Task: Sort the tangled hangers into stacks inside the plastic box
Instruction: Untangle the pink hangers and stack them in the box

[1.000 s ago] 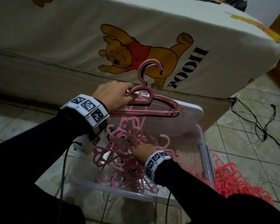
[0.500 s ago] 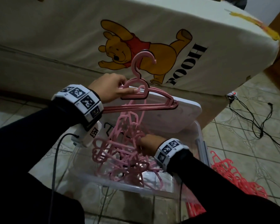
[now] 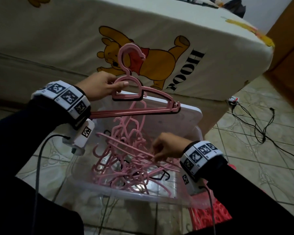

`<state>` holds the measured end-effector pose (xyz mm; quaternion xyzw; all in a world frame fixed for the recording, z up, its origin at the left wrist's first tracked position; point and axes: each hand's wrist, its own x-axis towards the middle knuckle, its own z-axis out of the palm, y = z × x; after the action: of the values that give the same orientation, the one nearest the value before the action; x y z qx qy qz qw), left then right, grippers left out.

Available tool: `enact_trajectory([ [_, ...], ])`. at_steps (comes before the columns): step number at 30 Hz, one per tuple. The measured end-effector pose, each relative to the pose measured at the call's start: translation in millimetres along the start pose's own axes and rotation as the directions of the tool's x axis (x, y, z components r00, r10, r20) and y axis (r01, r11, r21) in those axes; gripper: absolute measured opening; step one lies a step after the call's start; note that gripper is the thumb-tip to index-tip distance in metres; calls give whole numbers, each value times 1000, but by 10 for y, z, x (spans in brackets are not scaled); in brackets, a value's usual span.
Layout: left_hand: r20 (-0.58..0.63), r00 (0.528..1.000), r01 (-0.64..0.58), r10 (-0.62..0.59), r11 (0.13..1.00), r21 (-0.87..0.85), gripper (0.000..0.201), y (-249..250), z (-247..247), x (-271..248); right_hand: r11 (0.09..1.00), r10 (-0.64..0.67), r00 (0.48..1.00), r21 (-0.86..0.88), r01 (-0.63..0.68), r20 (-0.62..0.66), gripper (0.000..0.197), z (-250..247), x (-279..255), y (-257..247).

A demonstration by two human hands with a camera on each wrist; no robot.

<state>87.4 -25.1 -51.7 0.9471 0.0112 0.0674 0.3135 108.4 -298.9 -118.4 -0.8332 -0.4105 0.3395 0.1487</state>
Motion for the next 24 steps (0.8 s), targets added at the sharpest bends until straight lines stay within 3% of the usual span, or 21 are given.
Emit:
enact_trajectory([
  [3, -47, 999, 11, -13, 999, -37, 63, 6, -32, 0, 999, -11, 999, -44, 13, 49, 12, 98, -49, -42],
  [7, -132, 991, -6, -3, 997, -74, 52, 35, -69, -4, 998, -39, 996, -46, 43, 83, 16, 131, -103, -118],
  [12, -233, 972, 3, -38, 989, -150, 42, 44, -123, 11, 997, -56, 998, 49, 57, -19, 18, 2, -226, -169],
  [16, -241, 970, 15, -36, 996, -88, 49, 34, -100, 13, 978, -69, 984, -204, 35, -162, 24, -110, -298, -154],
  [19, -179, 983, 32, -44, 997, -68, 64, 53, -37, 9, 888, -92, 958, -457, -44, -271, 25, -104, -290, -133],
  [22, -112, 993, 25, -33, 997, -73, 65, 92, 57, 0, 807, -132, 925, -581, -109, -357, 8, -76, -251, -191],
  [24, -60, 998, 15, -22, 993, -120, 59, 144, 147, -4, 786, -195, 906, -612, -84, -376, 11, -62, -209, -247],
])
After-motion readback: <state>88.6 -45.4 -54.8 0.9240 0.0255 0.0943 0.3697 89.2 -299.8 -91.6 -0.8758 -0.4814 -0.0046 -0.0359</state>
